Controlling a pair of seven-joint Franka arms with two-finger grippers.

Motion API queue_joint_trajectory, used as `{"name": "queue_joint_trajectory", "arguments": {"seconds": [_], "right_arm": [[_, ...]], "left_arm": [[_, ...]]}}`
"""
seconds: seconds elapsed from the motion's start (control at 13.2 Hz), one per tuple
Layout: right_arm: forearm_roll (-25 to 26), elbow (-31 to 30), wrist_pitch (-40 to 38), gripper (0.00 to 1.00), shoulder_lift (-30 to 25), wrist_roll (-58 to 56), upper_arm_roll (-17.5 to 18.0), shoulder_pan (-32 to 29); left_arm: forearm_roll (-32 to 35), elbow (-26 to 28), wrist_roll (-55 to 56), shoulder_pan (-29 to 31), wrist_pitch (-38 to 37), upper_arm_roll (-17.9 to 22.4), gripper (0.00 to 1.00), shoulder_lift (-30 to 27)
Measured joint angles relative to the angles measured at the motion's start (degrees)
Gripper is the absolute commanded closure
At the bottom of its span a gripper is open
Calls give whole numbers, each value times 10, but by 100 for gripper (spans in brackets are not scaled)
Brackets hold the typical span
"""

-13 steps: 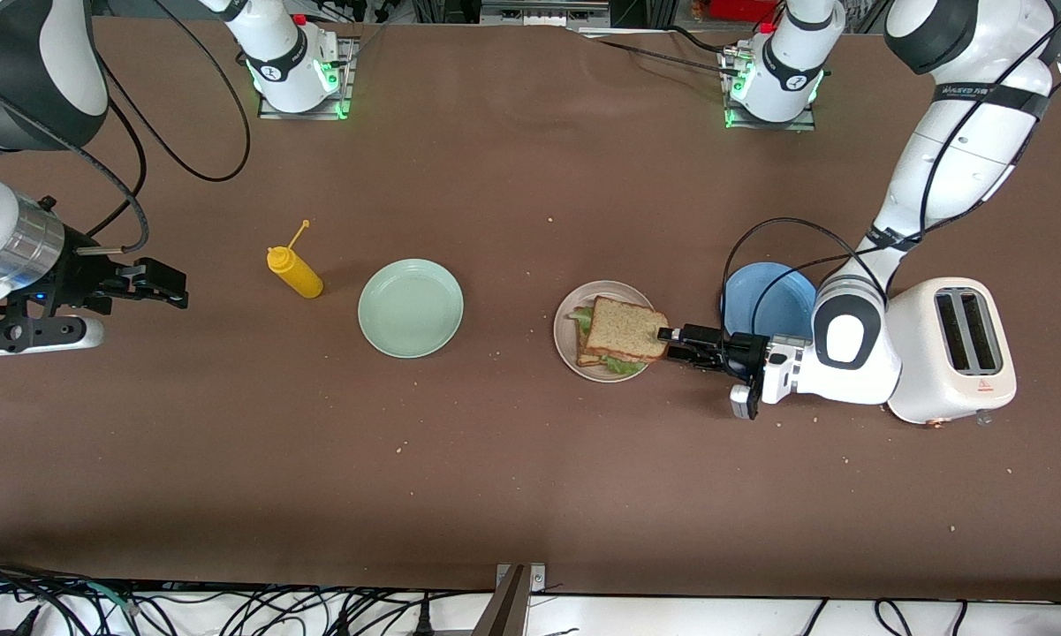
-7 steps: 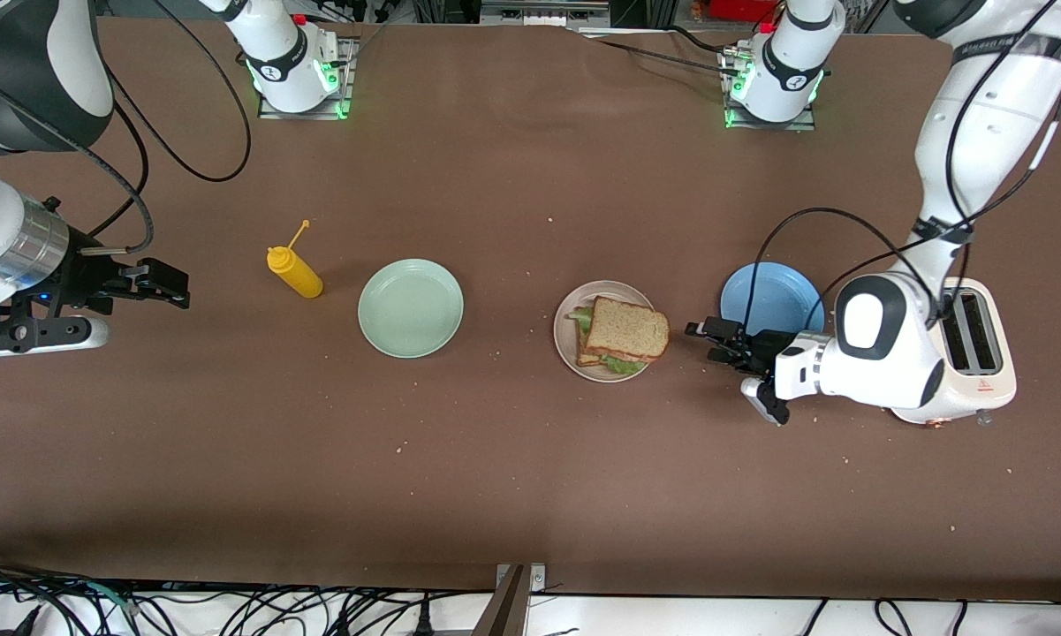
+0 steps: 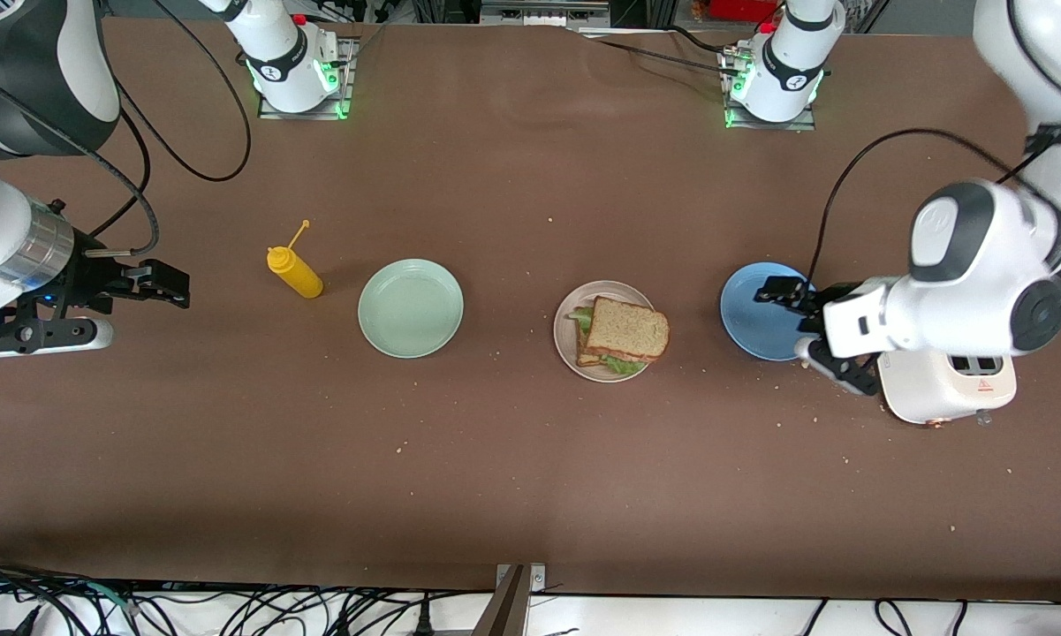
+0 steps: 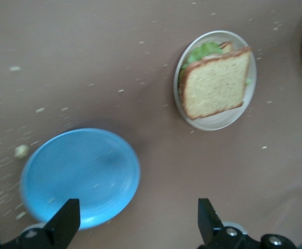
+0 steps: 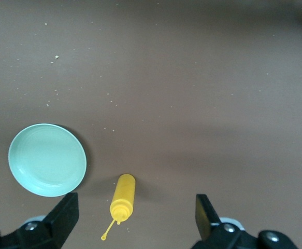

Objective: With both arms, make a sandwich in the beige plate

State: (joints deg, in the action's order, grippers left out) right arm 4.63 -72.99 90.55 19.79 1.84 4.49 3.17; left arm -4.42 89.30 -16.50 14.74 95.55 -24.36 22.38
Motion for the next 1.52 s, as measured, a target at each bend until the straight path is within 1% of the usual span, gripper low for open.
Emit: {"name": "queue_joint_trajectory", "arguments": {"seconds": [0.15, 0.3, 0.38, 0.46, 0.53, 0.61, 0.68, 0.83, 1.06, 1.21, 1.37, 1.52], "right_arm": [[16, 0, -4, 0, -1, 1, 1, 5], [17, 0, -21, 0, -2, 3, 2, 10], [12, 0, -25, 0, -2, 4, 2, 10], [4, 0, -29, 0, -2, 5, 2, 10], [0, 0, -34, 0, -2, 7, 2, 10], [-1, -2, -36, 0, -3, 7, 2, 10], [-1, -10, -37, 0, -8, 7, 2, 10], [-2, -37, -32, 0, -25, 8, 1, 10], [-3, -65, -27, 0, -44, 8, -4, 8], [-3, -74, -23, 0, -51, 9, -4, 8], [-3, -76, -21, 0, -52, 9, -4, 8], [-3, -77, -21, 0, -52, 9, -4, 8]], "left_arm": [[56, 0, 36, -1, -14, -3, 0, -58], [67, 0, 76, -5, -14, -2, 0, -105], [67, 2, 94, -19, -14, 10, 0, -126], [67, 7, 113, -56, -15, 50, 0, -147], [67, 12, 123, -102, -16, 102, 0, -166], [67, 16, 128, -126, -16, 133, 0, -178], [67, 18, 130, -135, -16, 147, 0, -188], [67, 20, 131, -135, -16, 154, 0, -203], [67, 36, 133, -135, -16, 162, 0, -210], [64, 46, 134, -135, -16, 171, 0, -210], [45, 49, 135, -135, -17, 180, 0, -211], [39, 49, 137, -135, -22, 181, 0, -211]]}}
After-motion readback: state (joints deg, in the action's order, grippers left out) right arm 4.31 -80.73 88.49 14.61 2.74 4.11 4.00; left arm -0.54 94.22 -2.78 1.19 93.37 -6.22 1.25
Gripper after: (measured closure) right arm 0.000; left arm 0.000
